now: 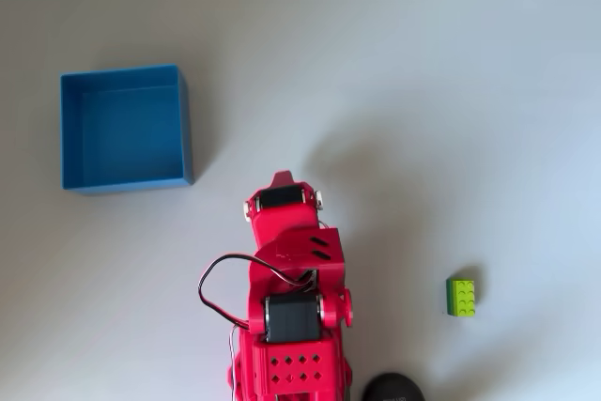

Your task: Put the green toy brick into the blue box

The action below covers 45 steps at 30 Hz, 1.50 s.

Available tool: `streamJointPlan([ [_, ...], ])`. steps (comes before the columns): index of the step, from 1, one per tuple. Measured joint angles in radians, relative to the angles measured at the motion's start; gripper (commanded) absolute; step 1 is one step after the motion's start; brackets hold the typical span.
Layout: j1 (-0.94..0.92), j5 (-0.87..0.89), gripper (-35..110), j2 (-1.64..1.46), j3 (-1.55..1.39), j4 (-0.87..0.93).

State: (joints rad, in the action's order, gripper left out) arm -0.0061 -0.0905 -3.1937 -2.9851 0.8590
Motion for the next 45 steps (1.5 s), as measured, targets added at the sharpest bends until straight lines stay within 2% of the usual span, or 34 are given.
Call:
streamJointPlan([
  [5,-0.038,0.032,6,0.132,0.1,-0.003],
  [24,-0.371,0.175,6,0.818,0.472,-0.023],
  [35,-0.529,0.225,21,1.063,0.545,-0.023],
  [45,-0.693,0.262,20,1.218,0.627,-0.021],
])
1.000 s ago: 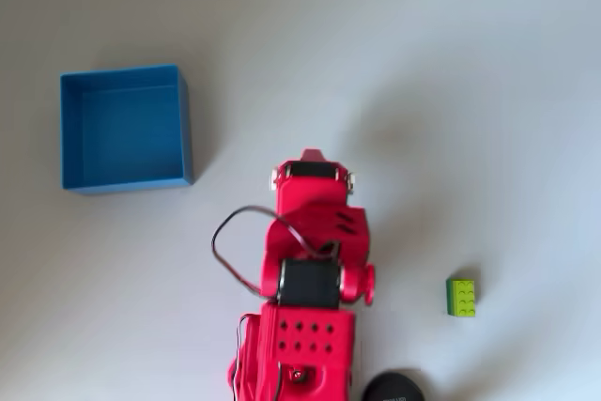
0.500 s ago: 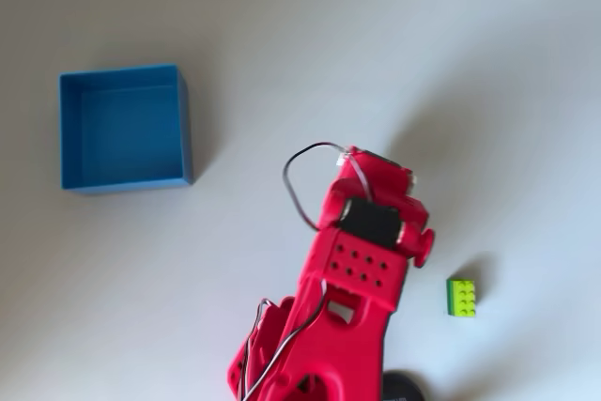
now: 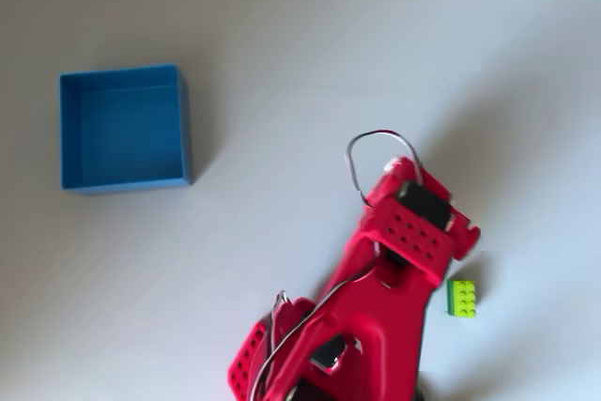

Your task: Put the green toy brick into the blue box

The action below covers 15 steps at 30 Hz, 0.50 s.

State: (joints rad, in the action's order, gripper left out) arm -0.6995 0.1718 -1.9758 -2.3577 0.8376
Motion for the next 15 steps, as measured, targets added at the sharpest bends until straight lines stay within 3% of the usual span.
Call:
streamJointPlan([
  [15,-0.179,-0.049,22,0.011,0.109,0.227],
])
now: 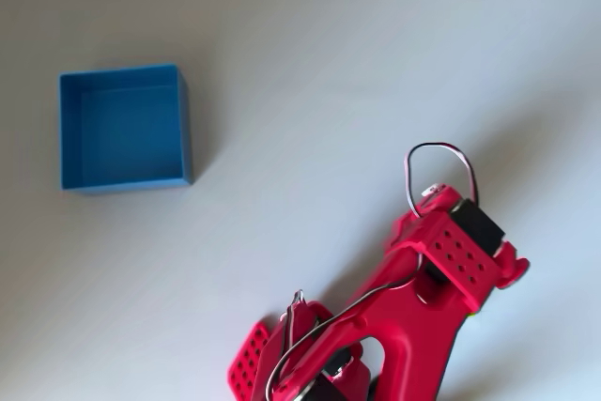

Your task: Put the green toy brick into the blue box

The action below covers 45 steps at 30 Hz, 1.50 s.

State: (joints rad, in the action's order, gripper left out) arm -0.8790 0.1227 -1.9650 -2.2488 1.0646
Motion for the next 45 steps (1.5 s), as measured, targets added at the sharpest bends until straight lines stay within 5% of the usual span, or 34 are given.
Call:
streamJointPlan([
  [32,-0.453,-0.187,22,0.0,-0.02,-0.057],
  [45,-0.454,-0.129,0,0.0,-0.083,-0.094],
])
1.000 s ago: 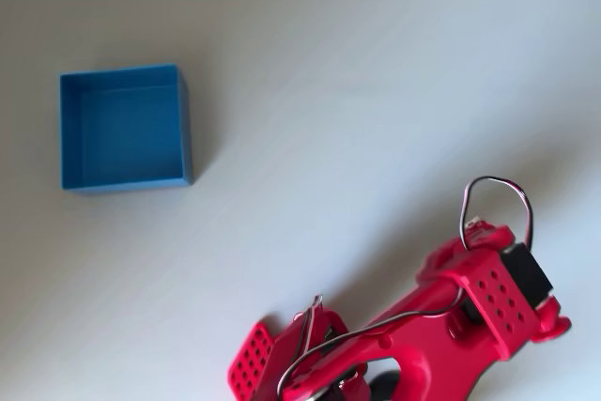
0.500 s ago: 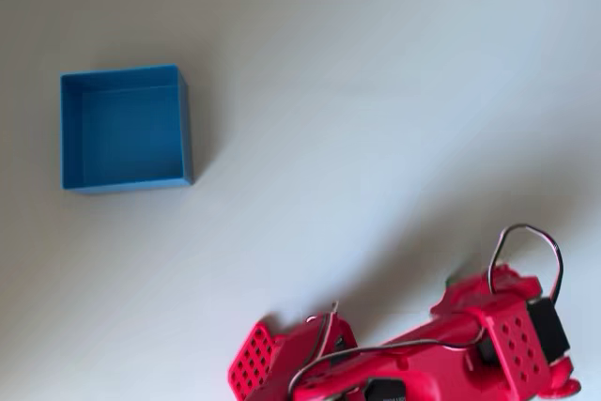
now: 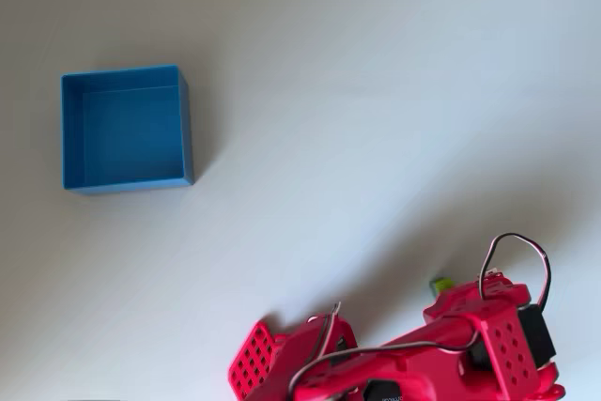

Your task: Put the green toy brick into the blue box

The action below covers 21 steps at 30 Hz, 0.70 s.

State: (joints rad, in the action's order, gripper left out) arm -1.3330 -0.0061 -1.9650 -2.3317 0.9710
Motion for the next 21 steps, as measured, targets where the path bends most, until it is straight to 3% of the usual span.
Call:
streamJointPlan([
  [11,0.072,0.035,0,0.0,0.005,0.002],
  [21,0.321,0.066,0,0.0,0.121,0.002],
])
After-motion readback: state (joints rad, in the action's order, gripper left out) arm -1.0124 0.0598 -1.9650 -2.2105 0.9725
